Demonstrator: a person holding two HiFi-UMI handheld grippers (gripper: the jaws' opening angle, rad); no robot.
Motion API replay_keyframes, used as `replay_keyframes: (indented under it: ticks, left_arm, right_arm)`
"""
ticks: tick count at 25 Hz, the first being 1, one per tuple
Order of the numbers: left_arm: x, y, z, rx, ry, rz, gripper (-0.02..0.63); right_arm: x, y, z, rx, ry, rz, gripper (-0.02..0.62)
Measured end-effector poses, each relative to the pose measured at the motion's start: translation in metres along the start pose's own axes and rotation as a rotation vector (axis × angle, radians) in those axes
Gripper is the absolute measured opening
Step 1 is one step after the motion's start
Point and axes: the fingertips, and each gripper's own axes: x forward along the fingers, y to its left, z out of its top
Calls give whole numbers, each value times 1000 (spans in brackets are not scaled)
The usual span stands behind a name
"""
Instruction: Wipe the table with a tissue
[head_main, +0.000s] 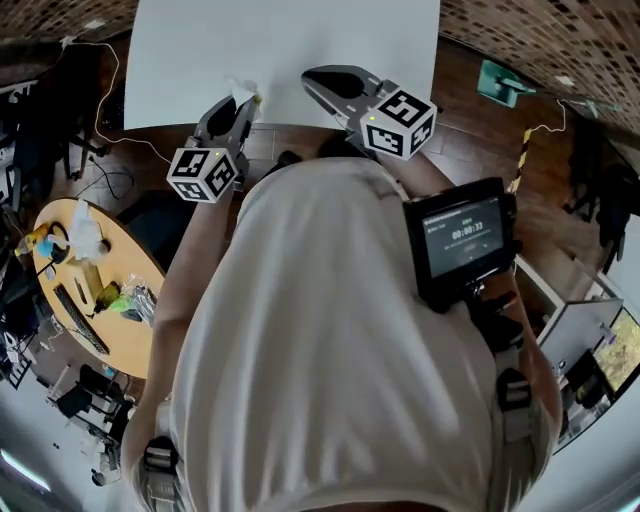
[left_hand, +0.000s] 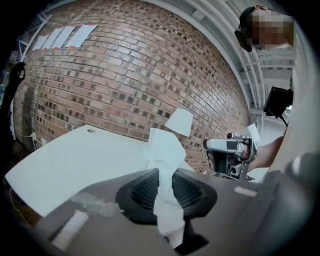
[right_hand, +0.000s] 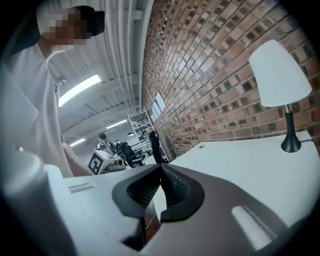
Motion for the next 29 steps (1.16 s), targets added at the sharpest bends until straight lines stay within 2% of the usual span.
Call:
replay_keyframes:
  ticks: [6, 11, 21, 29]
  left_arm:
    - [-70, 14, 6, 27, -93, -3, 80]
    - [-118, 35, -2, 31, -124, -10, 79]
    - [-123, 31, -1, 12, -155, -15, 80]
    - [-130, 31, 2, 29, -146, -9, 79]
  right_arm:
    - [38, 60, -4, -44, 12, 11, 7]
    - [67, 96, -19, -48, 18, -2, 7]
    - [69, 105, -20, -72, 53, 0, 7]
    - [72, 113, -15, -67, 43, 4, 6]
